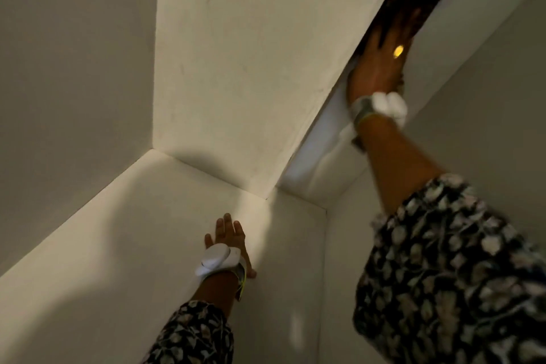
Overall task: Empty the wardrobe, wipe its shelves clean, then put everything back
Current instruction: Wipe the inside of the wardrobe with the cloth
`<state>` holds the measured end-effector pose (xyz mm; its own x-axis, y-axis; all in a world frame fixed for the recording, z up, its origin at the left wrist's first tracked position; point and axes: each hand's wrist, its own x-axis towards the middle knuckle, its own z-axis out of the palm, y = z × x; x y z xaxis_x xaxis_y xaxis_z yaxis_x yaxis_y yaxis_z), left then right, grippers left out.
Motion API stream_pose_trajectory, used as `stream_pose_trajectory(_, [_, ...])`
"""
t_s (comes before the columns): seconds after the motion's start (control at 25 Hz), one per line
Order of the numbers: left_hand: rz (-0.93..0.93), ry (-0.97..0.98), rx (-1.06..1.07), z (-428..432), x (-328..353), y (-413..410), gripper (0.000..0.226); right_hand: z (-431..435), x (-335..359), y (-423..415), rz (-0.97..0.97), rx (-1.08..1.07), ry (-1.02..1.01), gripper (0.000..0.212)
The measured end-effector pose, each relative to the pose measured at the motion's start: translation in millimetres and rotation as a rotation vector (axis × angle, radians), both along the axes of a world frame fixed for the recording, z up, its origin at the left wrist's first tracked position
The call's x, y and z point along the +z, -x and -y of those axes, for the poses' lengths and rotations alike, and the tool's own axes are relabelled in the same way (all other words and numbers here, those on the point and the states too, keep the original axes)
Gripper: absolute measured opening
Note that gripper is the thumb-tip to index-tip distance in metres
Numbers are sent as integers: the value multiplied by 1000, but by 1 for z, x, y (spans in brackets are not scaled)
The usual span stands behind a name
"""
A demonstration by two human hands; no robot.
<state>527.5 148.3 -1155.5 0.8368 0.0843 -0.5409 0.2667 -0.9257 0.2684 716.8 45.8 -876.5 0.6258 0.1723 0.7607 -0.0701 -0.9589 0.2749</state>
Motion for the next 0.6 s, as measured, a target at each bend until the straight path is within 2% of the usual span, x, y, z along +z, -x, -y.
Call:
stream_pose_trajectory(0.16, [-25,-50,-14,3,-8,-5,117,37,-144,7,-286,334,168,46])
stream_pose_trajectory(0.24, [-38,-35,-20,4,-10,-8,117,46,-182,20,-462,407,44,42])
stream_pose_trajectory(0.28, [-30,-29,-20,2,-10,-9,117,48,-194,24,-617,389,3,40])
stream_pose_trajectory(0.36, [-33,-28,-18,1,-10,-8,117,51,-218,32,-814,378,-20,39])
stream_pose_trajectory(0.44, [-39,-43,-27,1,-12,-7,117,61,-241,34,-874,347,131,40])
stream_pose_trajectory(0.52, [-43,-46,-25,2,-11,-7,116,73,-258,35,-778,260,226,30])
stream_pose_trajectory(0.6, [-37,-44,-24,3,-11,-7,116,80,-268,38,-695,245,248,31])
